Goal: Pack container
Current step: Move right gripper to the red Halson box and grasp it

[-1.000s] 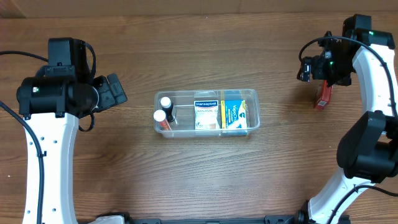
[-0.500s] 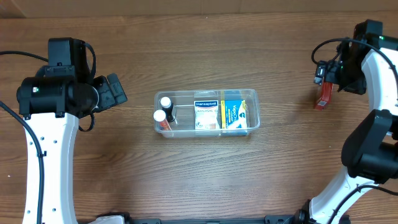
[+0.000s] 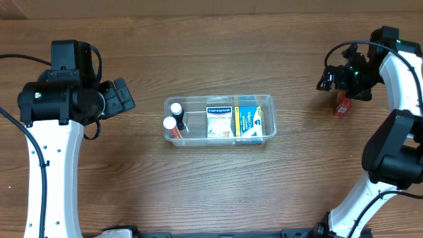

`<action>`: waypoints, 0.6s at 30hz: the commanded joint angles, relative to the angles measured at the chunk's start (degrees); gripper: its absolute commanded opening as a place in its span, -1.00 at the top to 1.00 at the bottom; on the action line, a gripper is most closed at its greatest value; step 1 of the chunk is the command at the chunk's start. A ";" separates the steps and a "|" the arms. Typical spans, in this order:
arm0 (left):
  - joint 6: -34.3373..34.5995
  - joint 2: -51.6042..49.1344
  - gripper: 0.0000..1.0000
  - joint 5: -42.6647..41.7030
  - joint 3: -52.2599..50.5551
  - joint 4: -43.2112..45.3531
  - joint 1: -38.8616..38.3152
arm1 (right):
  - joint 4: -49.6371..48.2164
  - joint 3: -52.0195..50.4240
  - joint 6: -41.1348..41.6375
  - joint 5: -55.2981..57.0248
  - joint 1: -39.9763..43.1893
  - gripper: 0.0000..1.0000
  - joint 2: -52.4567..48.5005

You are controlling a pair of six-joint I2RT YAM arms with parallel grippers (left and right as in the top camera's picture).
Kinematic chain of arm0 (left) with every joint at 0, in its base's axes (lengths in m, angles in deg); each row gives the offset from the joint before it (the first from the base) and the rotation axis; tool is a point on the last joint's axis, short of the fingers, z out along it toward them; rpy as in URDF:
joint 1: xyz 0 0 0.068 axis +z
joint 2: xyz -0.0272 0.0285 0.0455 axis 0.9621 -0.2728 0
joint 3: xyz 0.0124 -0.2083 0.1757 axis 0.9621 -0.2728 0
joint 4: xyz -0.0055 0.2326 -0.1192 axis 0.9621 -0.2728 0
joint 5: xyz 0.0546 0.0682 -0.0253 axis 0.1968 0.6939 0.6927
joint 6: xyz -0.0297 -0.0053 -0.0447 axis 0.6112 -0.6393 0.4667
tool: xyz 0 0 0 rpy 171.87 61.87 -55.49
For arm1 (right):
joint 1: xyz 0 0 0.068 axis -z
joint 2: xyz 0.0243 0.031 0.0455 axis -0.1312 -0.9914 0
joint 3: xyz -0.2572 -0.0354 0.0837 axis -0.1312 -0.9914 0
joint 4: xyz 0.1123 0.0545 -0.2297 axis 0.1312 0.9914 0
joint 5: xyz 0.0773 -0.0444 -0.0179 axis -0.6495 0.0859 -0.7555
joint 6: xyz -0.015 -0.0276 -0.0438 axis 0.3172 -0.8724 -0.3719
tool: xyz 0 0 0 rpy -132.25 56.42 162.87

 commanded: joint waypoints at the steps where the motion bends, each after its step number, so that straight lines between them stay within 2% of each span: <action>1: -1.36 -0.11 -1.00 0.50 -0.11 0.04 0.15 | -0.37 1.03 0.83 0.94 -0.15 -1.00 -0.11; 4: -1.33 -0.11 -1.00 0.50 -0.11 0.07 0.15 | -1.18 1.70 1.86 2.69 -0.09 -1.00 1.38; 8: -1.33 -0.11 -1.00 0.50 -0.11 0.02 0.15 | -1.22 1.64 8.46 13.62 -0.09 -1.00 1.95; 11: -1.36 -0.11 -1.00 0.50 -0.11 -0.11 0.15 | -1.42 1.64 9.07 14.45 -0.11 -1.00 1.79; 16: -1.36 -0.11 -1.00 0.50 -0.11 -0.15 0.15 | -0.57 0.48 7.61 10.05 -0.22 -1.00 -1.42; 18: -1.36 -0.11 -1.00 0.50 -0.11 -0.20 0.15 | -1.16 -0.68 1.27 0.20 -0.39 -1.00 -1.57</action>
